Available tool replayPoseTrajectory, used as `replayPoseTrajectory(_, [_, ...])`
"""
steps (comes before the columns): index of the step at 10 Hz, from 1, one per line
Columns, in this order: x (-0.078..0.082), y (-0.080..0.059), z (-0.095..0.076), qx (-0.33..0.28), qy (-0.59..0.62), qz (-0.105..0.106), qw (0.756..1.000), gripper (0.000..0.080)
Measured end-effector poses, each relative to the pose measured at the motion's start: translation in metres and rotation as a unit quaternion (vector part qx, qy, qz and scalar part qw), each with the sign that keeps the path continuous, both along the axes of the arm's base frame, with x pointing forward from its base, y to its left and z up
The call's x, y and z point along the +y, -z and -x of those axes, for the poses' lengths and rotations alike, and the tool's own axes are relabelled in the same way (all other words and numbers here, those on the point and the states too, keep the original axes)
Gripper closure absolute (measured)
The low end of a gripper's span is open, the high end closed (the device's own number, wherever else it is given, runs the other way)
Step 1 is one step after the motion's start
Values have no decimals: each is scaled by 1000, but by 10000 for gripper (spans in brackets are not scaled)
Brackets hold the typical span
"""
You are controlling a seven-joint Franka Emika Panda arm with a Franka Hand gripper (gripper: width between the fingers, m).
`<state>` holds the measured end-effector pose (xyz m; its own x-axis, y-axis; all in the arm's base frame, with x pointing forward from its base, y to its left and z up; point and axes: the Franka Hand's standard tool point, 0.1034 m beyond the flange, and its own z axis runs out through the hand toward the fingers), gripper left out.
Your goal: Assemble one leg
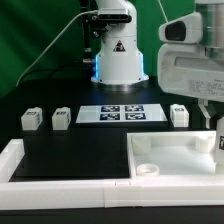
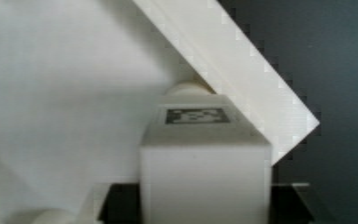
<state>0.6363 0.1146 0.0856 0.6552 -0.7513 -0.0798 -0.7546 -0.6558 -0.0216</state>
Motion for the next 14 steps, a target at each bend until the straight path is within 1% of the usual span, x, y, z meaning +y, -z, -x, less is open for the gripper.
replayPoseTrajectory(2, [0,1,0,8,102,4,995,505])
replayPoseTrajectory(3, [0,2,0,12,150,6,989,505])
replayPoseTrajectory(4, [-1,4,0,14,214,7,977,505])
replayPoseTrajectory(5, [-1,5,1,8,293,2,956,505])
replayPoseTrajectory(6, [-2,5,4,-4,373,-11,928,505])
replayPoseTrajectory(7, [-2,5,4,-6,386,-14,922,505])
replayPoseTrajectory(10, [-2,5,4,-6,386,-14,922,505])
replayPoseTrajectory(11, [-2,5,4,-6,386,-14,922,403])
replayPoseTrajectory(12, [-2,5,4,-6,386,-14,922,262])
replayPoseTrajectory(13, [-2,5,4,-6,386,-14,922,262])
replayPoseTrajectory(14, [-2,5,4,-6,386,-14,922,173])
